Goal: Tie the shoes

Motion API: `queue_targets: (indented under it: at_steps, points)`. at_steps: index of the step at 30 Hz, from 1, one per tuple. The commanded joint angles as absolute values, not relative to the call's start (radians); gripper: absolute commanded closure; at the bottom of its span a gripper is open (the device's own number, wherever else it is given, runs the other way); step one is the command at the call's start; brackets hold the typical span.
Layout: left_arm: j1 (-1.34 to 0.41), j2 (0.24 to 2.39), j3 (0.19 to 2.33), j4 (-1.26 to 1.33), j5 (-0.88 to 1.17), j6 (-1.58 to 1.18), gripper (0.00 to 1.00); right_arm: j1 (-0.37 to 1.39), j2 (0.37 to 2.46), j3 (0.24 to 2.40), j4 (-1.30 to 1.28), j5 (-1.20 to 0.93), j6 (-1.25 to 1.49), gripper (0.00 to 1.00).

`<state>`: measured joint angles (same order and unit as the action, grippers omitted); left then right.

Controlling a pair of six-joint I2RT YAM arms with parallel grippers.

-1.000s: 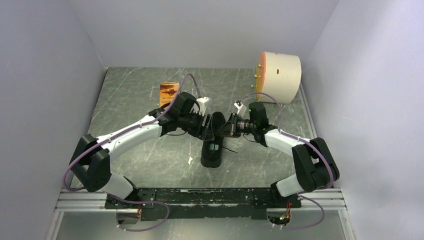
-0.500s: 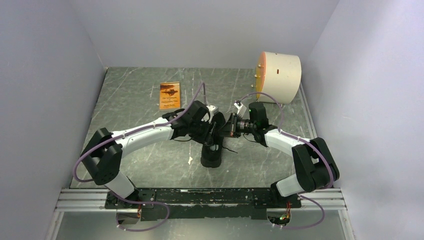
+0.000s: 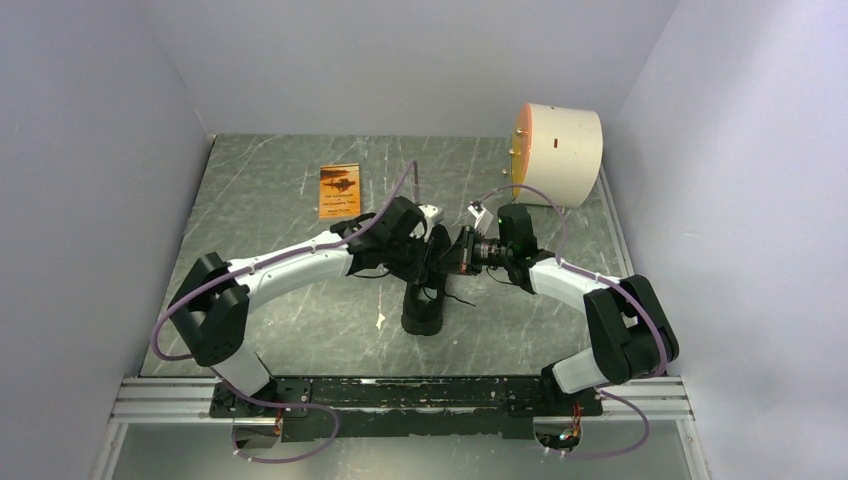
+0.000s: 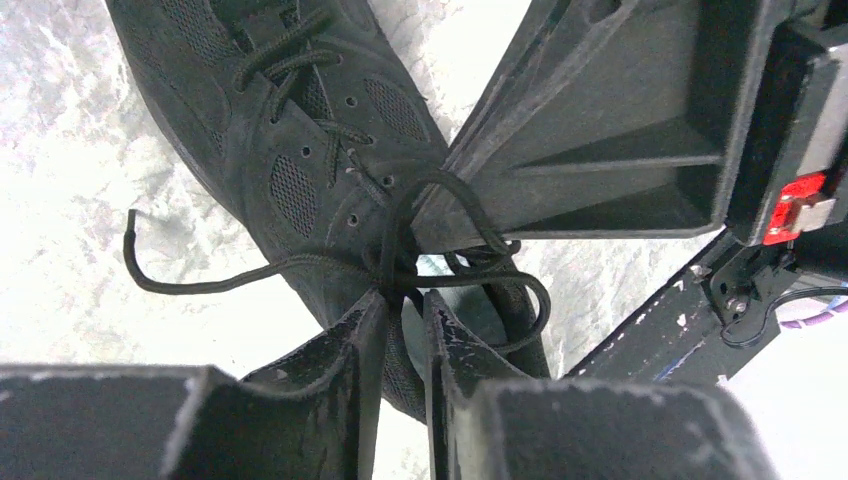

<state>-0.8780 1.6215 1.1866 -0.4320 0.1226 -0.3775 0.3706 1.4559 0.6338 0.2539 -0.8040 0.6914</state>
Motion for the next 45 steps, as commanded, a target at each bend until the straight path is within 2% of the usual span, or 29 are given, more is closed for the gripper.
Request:
queue_targets:
  at_steps: [1,6,17,20,24,29,31,33,42,45]
  points:
    - [-0.885,1.62,1.227,-0.448,0.087,-0.353,0.8,0.377,1.467,0.661,0.253,-0.81,0.679,1.0]
    - [-0.883,1.588,1.234,-0.509,0.103,-0.321,0.95,0.381,1.457,0.673,0.241,-0.795,0.679,1.0]
    - [-0.792,1.5,1.181,-0.54,0.232,-0.223,0.95,0.444,1.449,0.679,0.266,-0.754,0.739,1.0]
    - [-0.777,1.53,1.204,-0.595,0.215,-0.174,0.85,0.444,1.444,0.677,0.252,-0.736,0.743,1.0]
    - [-0.773,1.535,1.222,-0.626,0.219,-0.152,0.56,0.444,1.421,0.685,0.213,-0.707,0.722,1.0]
    - [-0.771,1.487,1.206,-0.586,0.262,-0.205,0.42,0.444,1.411,0.685,0.191,-0.7,0.71,1.0]
    - [-0.771,1.477,1.191,-0.551,0.303,-0.237,0.27,0.444,1.409,0.68,0.201,-0.701,0.716,1.0]
    - [-0.77,1.466,1.175,-0.517,0.312,-0.264,0.19,0.443,1.409,0.68,0.203,-0.7,0.717,1.0]
    - [-0.737,1.487,1.152,-0.451,0.38,-0.306,0.18,0.443,1.404,0.686,0.188,-0.698,0.706,1.0]
    - [-0.738,1.531,1.16,-0.467,0.424,-0.304,0.22,0.443,1.404,0.684,0.193,-0.698,0.713,1.0]
